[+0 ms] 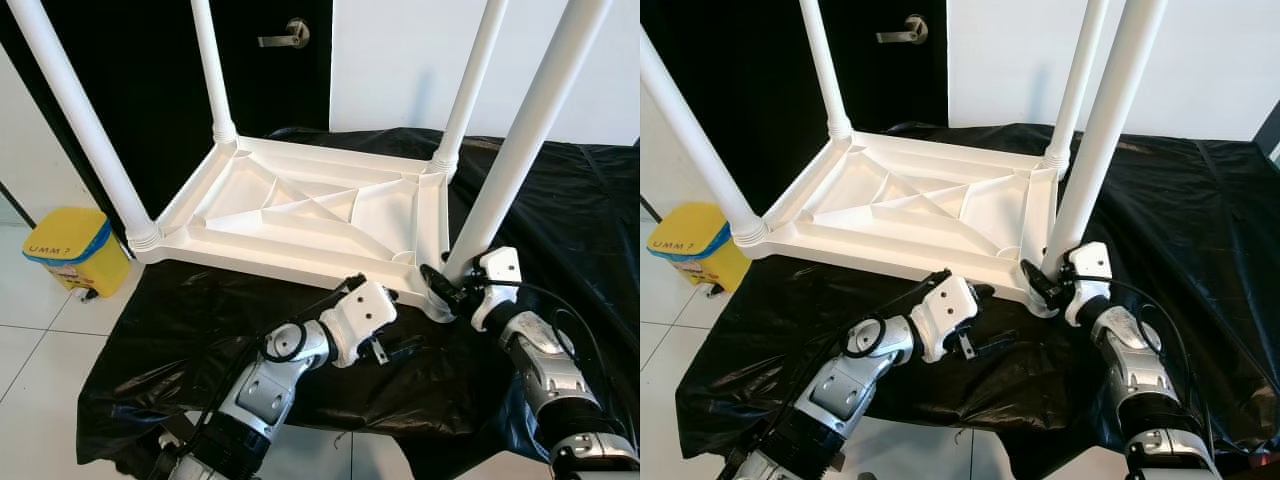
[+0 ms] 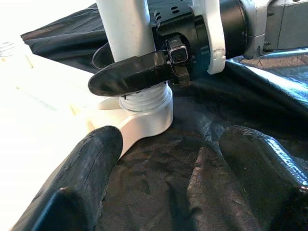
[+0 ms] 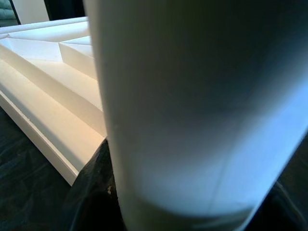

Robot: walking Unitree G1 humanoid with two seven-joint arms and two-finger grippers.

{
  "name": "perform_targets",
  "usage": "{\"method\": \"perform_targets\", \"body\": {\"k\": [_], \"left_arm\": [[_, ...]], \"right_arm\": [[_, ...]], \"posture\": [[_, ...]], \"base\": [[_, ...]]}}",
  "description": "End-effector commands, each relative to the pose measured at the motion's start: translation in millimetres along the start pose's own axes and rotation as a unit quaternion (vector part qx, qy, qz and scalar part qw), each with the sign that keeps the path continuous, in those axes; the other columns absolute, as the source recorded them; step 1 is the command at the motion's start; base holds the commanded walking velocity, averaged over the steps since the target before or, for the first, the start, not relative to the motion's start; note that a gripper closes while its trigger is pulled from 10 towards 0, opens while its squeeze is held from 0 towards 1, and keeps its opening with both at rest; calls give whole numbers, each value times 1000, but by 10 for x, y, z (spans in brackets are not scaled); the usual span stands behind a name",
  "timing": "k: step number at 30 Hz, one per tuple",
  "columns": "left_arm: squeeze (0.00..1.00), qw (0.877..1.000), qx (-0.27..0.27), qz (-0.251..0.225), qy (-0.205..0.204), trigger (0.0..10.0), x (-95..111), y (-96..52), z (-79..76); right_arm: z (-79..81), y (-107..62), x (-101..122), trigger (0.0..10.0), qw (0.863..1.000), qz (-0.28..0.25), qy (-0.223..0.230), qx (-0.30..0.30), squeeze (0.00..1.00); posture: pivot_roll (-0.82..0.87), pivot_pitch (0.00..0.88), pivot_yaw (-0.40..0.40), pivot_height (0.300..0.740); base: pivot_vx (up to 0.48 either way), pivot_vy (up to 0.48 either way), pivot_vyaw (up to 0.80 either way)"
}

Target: Building children table

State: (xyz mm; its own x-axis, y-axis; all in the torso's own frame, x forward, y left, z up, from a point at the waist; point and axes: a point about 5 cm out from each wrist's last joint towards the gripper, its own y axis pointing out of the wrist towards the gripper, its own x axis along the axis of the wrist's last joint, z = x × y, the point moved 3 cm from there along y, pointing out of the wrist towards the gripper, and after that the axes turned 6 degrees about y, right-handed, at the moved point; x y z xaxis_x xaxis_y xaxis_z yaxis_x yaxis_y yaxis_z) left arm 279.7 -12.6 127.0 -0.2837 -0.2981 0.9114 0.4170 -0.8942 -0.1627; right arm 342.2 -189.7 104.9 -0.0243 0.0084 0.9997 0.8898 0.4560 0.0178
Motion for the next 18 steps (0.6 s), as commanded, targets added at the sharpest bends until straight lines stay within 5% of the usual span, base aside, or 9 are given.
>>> {"method": "perform_targets", "body": {"k": [1,7,18], "left_arm": [[0,1000,29,5,5,10000,-5,10,29],[0,1000,29,1,0,10000,5,10,-6],[0,1000,23,-2,-5,10000,20,33,-40]], "right_arm": [[63,-26,-179,10000,999,32,3,-3,0],[66,-46,-213,10000,999,31,15,-21,0],[173,-50,-368,10000,980,40,64,-183,0]], "posture": [[-110,16,-23,740],[-113,26,-20,740],[-133,51,-11,740]], "base": [[0,0,0],[0,0,0],[0,0,0]]}}
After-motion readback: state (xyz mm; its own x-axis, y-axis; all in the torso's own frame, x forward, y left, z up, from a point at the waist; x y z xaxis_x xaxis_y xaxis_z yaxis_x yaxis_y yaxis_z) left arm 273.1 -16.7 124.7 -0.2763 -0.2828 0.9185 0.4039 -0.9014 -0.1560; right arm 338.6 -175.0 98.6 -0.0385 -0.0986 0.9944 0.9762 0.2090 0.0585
